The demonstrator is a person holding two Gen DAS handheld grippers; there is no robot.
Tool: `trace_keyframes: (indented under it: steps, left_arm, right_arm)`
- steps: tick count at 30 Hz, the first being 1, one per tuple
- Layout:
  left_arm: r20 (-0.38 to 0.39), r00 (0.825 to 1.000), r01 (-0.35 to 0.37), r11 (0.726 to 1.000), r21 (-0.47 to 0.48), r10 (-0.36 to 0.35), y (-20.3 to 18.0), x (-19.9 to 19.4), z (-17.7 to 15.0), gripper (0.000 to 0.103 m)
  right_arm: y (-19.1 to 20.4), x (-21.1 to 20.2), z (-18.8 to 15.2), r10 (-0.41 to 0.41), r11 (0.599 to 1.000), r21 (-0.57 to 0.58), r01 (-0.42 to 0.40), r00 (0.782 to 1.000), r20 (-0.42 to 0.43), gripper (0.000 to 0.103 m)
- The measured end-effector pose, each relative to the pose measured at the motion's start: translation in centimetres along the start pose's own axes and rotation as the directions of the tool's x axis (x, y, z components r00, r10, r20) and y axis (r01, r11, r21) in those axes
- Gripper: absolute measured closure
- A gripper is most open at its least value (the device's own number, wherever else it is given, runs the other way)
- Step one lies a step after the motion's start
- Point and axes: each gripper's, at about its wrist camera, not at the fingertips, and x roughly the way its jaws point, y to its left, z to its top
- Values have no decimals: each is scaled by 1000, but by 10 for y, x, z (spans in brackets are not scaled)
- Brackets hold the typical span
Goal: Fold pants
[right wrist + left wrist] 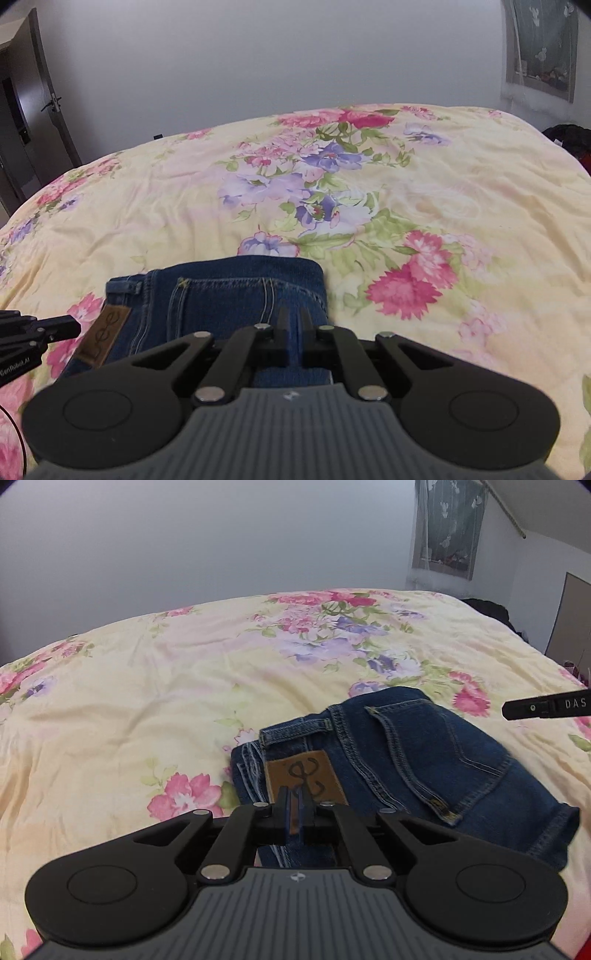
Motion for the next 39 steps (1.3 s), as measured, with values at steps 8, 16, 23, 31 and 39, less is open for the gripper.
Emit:
trace_keyframes:
  steps: [8, 16, 23, 31, 39]
  left_arm:
    - [-42, 999, -8, 999, -46, 6, -15, -15, -54, 100]
    - [-61, 998, -17, 997, -69, 13, -6, 1, -66, 99]
    - [-83, 993, -88, 992, -86, 81, -3, 4, -70, 100]
    - [-179, 979, -122, 983, -136, 97, 19, 21, -81, 103]
    - [-148, 987, -90, 967, -239, 56, 32, -2, -84, 102]
  right_arm:
    - [-2, -80, -92, -62, 997, 43, 62, 998, 4, 84]
    - [24, -61, -116, -187, 980, -74, 185, 982, -19, 76]
    - [12, -59, -124, -165, 985, 34, 170, 979, -119, 103]
    - [-16, -32, -135, -95, 960, 230, 159, 959, -267, 103]
    - [-17, -58, -139, -70, 946, 285, 155, 955, -288, 99]
